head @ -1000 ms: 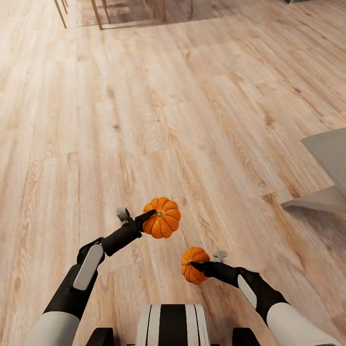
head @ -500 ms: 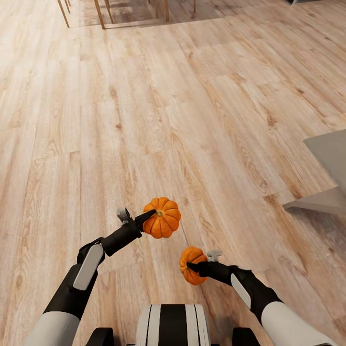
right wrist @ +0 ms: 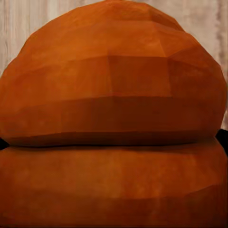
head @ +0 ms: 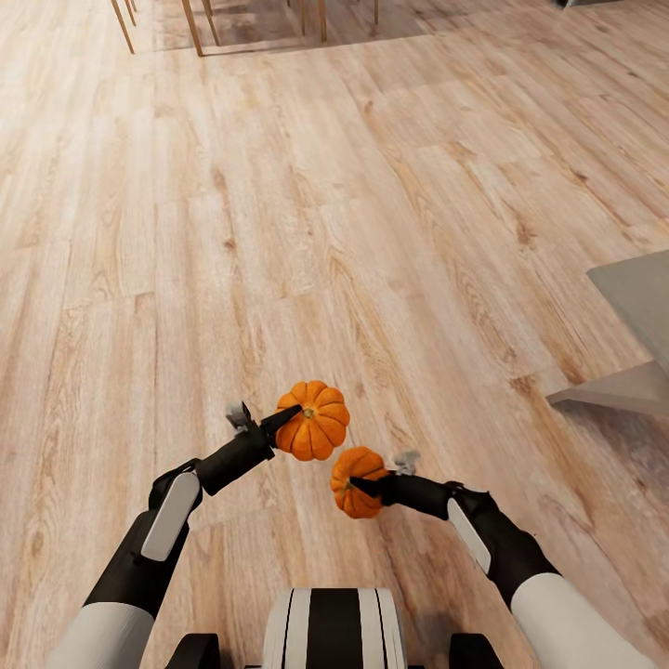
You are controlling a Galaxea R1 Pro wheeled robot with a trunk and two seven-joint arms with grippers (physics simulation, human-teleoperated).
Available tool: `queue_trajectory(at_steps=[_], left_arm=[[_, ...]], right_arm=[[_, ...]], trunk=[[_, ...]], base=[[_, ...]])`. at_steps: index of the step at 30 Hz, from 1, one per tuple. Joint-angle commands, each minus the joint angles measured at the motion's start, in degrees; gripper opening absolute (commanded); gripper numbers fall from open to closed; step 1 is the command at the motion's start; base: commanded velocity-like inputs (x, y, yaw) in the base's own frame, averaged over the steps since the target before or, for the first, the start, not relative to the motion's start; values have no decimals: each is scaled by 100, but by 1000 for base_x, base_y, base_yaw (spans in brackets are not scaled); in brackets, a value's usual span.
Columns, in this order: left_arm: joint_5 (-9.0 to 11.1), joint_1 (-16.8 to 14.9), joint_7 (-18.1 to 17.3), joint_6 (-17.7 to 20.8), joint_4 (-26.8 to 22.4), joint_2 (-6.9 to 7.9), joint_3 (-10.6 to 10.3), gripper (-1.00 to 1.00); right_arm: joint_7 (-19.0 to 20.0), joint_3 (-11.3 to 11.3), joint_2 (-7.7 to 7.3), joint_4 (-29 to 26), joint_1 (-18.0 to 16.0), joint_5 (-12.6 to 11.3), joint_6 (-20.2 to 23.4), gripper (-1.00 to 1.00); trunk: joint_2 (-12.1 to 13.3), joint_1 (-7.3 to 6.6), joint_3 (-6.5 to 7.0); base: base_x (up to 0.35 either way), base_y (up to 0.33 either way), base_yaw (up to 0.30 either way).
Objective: Place each of the two pumpkins and all three candles from the living room inside a cabinet in the living room (use any cabinet), then make sure every cabinet is closed, and position the cauldron so it is next to a table in the living room.
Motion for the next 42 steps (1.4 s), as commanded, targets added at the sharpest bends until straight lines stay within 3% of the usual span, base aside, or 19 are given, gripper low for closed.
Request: queue_trajectory(at_steps=[1,4,7,13,14,16,21,27,42], left_arm=[[7,0,-10,5,-10,2,0,-100],[12,0,-47,9,-68,10,0,-100],[23,0,-76,9,-184,62,1,-100],[54,34,-122,14,-460,113,19,-100],[59,46,-273,17,-563,262,24,-100],[63,57,-464,18,-600,407,34,-100],[56,80,-833,18,-571,523,244,-100],[55,82,-883,18,-552,532,296,-100],[37,82,-859,18,-540,525,299,-100]], right_arm=[[69,-8,-27,-19,1,2,19,-100],[186,-99,-120,-111,1,-6,49,-100],[209,-359,-209,-137,1,-9,56,-100],[276,-523,-295,-143,1,-10,64,-100],[330,-652,-319,-147,1,-10,106,-100],[369,-806,-326,-148,1,-5,296,-100],[495,-1205,-331,-215,1,-1,664,-100],[530,-1274,-335,-236,1,-1,710,-100],[684,-1270,-324,-228,1,7,715,-100]], trunk=[[0,0,0],[0,0,0],[0,0,0],[0,0,0],[0,0,0],[0,0,0],[0,0,0],[0,0,0],[-20,39,-332]], base=[[0,0,0],[0,0,0],[0,0,0],[0,0,0],[0,0,0],[0,0,0],[0,0,0],[0,0,0],[0,0,0]])
